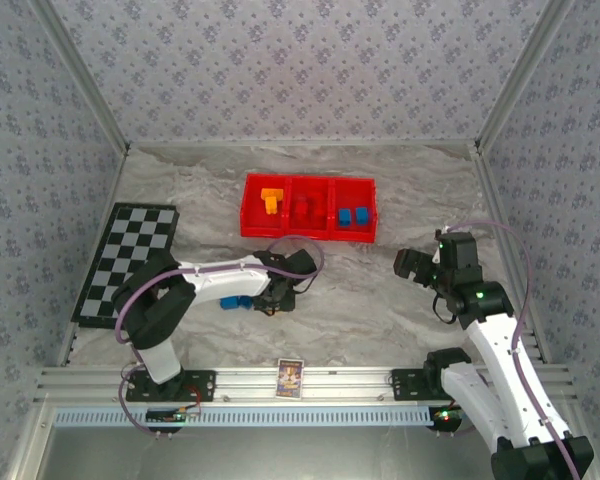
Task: Sort the legos into containers by color
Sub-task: Pick up the lego from the middle-left of the table.
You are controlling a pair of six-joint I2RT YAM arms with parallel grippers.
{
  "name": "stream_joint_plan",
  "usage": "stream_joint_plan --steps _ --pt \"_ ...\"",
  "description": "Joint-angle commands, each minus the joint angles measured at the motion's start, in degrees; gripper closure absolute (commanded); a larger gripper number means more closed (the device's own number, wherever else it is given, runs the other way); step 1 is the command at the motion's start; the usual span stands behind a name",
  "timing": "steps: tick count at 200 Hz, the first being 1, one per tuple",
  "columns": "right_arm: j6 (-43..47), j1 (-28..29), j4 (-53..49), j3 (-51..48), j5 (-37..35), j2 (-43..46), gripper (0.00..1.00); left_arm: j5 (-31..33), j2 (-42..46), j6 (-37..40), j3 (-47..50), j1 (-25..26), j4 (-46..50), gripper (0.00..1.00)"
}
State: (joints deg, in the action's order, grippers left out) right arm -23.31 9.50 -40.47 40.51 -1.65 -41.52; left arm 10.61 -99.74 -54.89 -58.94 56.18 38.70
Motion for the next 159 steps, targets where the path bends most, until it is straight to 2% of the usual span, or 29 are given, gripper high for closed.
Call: stream_joint_plan --steps 1,35,67,90,129,159 --pt "0.4 0.0 -0.6 -0.2 0.1 0.6 0.00 -1.0 0.0 -0.1 2.1 -0.7 -1.3 0.59" --pt "0.4 0.0 -0.5 -0.2 0.0 0.6 0.00 0.6 3.5 0.5 1.5 -0.7 -0.5 0.66" --pt "0.3 0.0 -0.6 -0.2 0.0 0.6 0.00 6.7 8.2 2.3 -2.4 -0.9 5.2 0.67" --pt "0.4 -0.1 -0.6 -0.1 -0.1 0.6 0.00 9.8 10.1 6.3 -6.8 -2.3 7.9 0.67" --pt "0.4 -0.2 -0.6 -0.1 0.2 1.0 0.00 12.1 9.0 15.8 -15.4 -10.3 8.4 0.67" --pt "0.3 -0.2 -0.7 -0.1 0.1 1.5 0.00 9.3 4.8 21.9 -22.2 -18.5 5.1 0.67"
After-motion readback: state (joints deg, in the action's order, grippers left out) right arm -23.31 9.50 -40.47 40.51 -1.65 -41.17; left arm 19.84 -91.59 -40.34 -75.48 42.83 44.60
